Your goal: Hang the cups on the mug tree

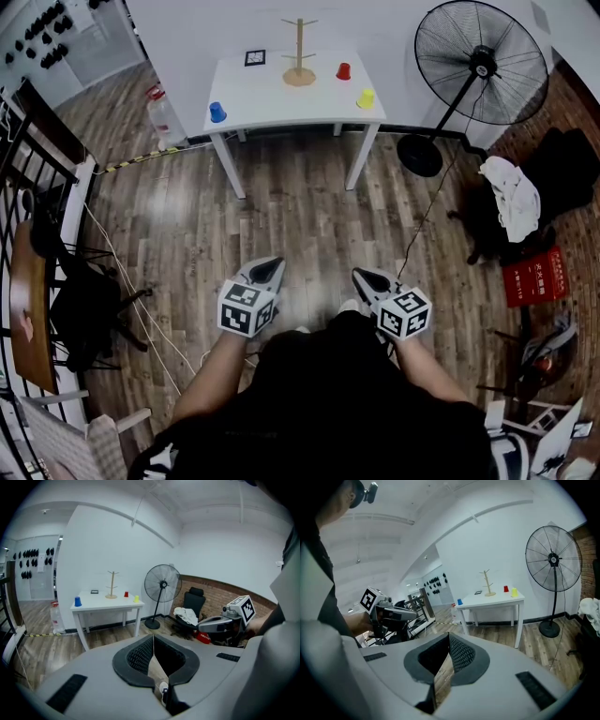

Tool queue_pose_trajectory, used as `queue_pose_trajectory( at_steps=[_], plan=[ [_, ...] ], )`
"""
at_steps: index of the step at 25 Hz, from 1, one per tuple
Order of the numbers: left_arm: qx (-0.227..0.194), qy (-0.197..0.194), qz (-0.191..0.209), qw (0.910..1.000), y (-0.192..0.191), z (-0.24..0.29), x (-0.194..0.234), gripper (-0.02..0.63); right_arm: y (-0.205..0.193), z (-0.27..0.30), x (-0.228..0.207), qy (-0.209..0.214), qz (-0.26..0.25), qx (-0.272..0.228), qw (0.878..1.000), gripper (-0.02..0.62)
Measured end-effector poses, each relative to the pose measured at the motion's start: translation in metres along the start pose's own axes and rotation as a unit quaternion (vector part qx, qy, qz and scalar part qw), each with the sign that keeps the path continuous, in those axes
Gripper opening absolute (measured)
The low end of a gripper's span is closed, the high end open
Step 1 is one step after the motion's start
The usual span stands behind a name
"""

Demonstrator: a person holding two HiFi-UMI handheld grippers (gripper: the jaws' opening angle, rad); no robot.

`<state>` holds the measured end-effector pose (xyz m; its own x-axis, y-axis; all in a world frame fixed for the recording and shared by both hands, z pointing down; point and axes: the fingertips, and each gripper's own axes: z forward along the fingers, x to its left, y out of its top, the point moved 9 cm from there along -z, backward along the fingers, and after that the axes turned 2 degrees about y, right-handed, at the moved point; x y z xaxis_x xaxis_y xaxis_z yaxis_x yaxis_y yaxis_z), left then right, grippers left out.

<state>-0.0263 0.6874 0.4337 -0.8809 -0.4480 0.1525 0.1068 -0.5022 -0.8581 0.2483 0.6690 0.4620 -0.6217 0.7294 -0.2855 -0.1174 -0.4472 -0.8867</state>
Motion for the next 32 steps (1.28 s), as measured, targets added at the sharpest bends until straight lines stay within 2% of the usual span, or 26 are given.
queue_pose_trajectory(
  at_steps=[13,18,32],
  plan=[
    [-0.011,0.000,0.000,0.9999,0.002,-0.005,0.020,0.018,0.012,0.021,0.008,0.000,-0.011,0.019,1.000,0.008],
    [-0.011,0.005,-0.013,0.9998,0.000,0.000,0.030,0.018,0.017,0.036,0.003,0.005,-0.015,0.024,1.000,0.008],
    [-0.003,0.016,-0.014,0.9998,0.025,0.041,0.054,0.018,0.044,0.078,-0.039,0.020,-0.014,0.015,1.000,0.008]
  ],
)
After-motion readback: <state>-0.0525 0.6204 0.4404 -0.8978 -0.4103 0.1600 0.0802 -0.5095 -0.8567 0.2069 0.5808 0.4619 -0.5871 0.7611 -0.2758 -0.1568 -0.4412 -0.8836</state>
